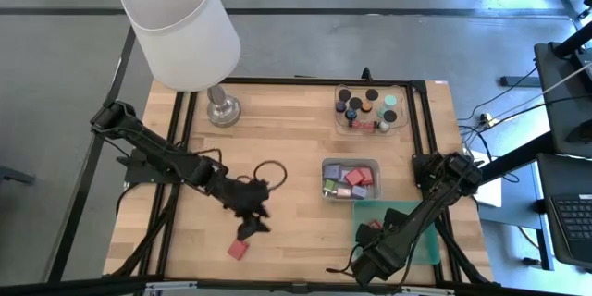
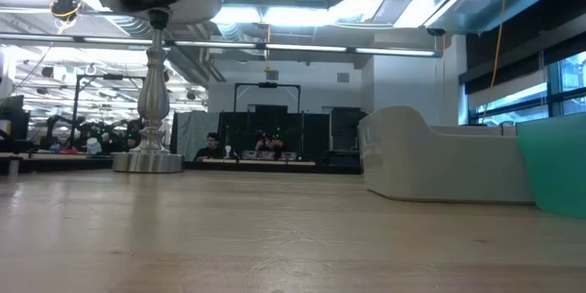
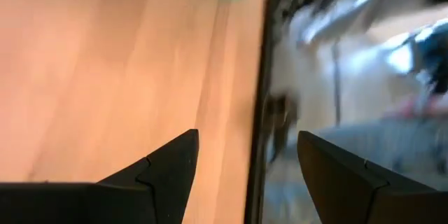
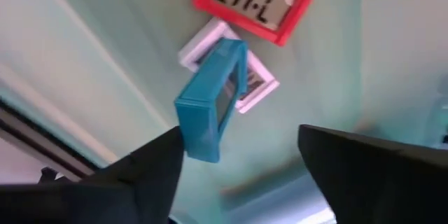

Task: Pick & Place Office items
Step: Put the blue timer into the green bin, then put the red charger adapter into the white bin

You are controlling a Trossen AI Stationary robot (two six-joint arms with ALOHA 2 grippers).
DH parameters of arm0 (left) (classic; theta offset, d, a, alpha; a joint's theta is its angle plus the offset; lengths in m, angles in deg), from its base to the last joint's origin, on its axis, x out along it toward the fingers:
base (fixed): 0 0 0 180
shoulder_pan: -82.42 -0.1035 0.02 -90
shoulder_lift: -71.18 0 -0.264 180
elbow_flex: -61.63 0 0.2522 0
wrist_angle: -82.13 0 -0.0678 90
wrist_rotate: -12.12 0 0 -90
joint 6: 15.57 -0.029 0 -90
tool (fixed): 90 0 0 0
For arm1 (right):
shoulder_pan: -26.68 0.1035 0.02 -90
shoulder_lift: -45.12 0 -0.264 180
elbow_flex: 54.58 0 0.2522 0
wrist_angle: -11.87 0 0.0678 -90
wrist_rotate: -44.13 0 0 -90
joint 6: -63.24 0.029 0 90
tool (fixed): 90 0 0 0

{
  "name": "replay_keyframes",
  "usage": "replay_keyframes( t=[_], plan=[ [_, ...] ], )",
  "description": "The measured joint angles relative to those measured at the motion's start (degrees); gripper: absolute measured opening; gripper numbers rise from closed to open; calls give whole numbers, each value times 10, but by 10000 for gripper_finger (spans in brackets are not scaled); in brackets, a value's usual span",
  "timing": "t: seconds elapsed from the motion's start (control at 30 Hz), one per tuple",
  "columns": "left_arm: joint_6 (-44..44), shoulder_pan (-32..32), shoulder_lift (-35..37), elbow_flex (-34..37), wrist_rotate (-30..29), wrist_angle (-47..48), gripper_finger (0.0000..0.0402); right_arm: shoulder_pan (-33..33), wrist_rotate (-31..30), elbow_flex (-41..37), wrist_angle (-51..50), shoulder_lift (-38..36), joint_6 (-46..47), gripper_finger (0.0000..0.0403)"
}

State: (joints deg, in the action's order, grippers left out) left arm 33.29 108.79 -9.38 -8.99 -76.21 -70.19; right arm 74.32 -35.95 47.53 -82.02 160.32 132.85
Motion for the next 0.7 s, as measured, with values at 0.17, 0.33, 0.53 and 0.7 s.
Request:
replay_keyframes(
  t=[0.17, 0.33, 0.53, 0.7],
  plan=[
    [118, 44, 0, 0, 10, 151, 239, -11, 0, 0, -32, -7, -2, 325],
    [295, 101, 0, 0, 4, 242, 239, -21, -36, 0, -60, -49, -24, 344],
    [501, 171, 0, 0, -60, 245, 239, -50, -126, 0, -102, -118, -77, 345],
    [595, 216, -6, 0, -99, 244, 239, -92, -220, 0, -100, -161, -135, 345]
  ],
)
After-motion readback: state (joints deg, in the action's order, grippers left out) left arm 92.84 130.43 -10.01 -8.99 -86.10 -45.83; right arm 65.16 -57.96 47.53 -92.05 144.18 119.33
